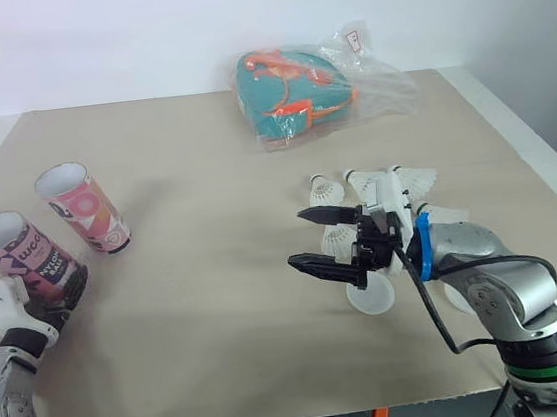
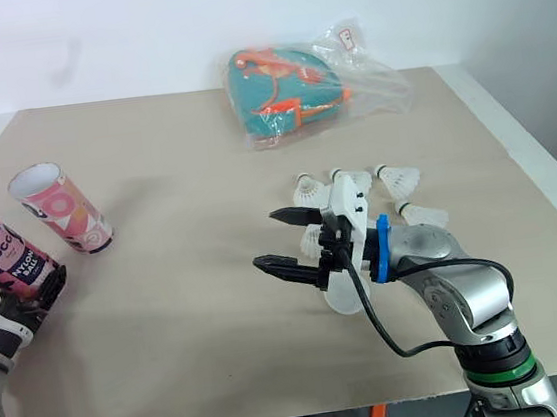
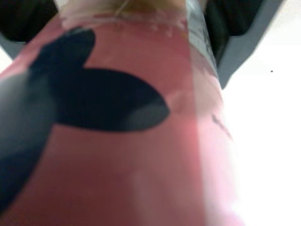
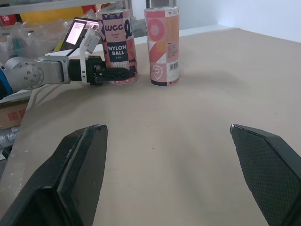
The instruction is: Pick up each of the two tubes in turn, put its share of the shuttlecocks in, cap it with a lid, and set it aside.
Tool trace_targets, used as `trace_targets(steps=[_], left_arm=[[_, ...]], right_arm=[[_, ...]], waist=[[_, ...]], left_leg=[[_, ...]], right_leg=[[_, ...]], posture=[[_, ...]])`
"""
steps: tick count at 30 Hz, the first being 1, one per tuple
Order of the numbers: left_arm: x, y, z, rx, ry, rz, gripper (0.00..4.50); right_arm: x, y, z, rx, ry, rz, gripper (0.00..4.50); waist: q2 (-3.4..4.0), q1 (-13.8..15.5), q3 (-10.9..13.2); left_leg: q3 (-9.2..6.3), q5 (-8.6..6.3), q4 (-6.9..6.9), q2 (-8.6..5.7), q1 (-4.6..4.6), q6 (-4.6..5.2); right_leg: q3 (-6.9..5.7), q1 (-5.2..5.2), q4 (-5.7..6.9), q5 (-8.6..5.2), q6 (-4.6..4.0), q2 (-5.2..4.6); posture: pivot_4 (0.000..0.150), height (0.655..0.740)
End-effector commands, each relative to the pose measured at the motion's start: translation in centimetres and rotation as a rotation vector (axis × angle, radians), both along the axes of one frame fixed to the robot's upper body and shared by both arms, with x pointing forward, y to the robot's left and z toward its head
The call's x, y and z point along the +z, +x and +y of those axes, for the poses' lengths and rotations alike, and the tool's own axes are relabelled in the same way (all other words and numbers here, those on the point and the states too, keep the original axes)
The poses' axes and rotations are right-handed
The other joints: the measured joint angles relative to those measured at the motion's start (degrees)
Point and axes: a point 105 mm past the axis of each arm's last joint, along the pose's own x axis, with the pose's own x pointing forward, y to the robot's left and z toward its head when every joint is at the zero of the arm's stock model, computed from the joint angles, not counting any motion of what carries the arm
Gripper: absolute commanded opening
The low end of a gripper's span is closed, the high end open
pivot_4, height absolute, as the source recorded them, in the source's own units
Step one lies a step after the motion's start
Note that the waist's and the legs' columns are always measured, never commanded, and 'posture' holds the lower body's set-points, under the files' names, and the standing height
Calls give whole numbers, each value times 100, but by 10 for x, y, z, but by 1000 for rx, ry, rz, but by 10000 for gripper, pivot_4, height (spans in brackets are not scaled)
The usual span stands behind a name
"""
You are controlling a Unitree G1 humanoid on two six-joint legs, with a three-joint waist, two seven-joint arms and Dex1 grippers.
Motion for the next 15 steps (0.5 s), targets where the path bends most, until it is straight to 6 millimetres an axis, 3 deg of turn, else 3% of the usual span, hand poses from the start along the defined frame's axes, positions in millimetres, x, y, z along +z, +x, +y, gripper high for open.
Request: trace_targets(steps=[1, 8, 13, 15], left_arm=[[16, -4, 2, 4, 74, -52, 29893], [30, -21, -5, -60, 195, -56, 29893], [43, -43, -40, -346, 308, -7, 29893], [37, -49, -58, -508, 413, 75, 29893]], right_arm=[[13, -5, 0, 19, 8, -60, 45000], [12, -7, 1, 42, 5, -45, 45000], [15, -9, -8, 57, 4, -13, 45000], [17, -9, -15, 55, -5, -7, 45000]], waist=[[0, -1, 0], [-1, -6, 0], [-1, -9, 4], [5, 22, 8]], left_leg=[[0, 0, 0, 0, 0, 0], [3, 0, -2, 2, 0, 0], [4, 0, -6, 8, 0, -1], [8, 0, -8, 5, 1, -1]], right_leg=[[0, 0, 0, 0, 0, 0], [-1, -1, -2, 2, -3, -3], [-7, -3, -3, 2, -12, -3], [-7, -6, -3, -2, -14, -9]], posture=[[1500, 7400], [1500, 7400], [1500, 7400], [1500, 7400]])
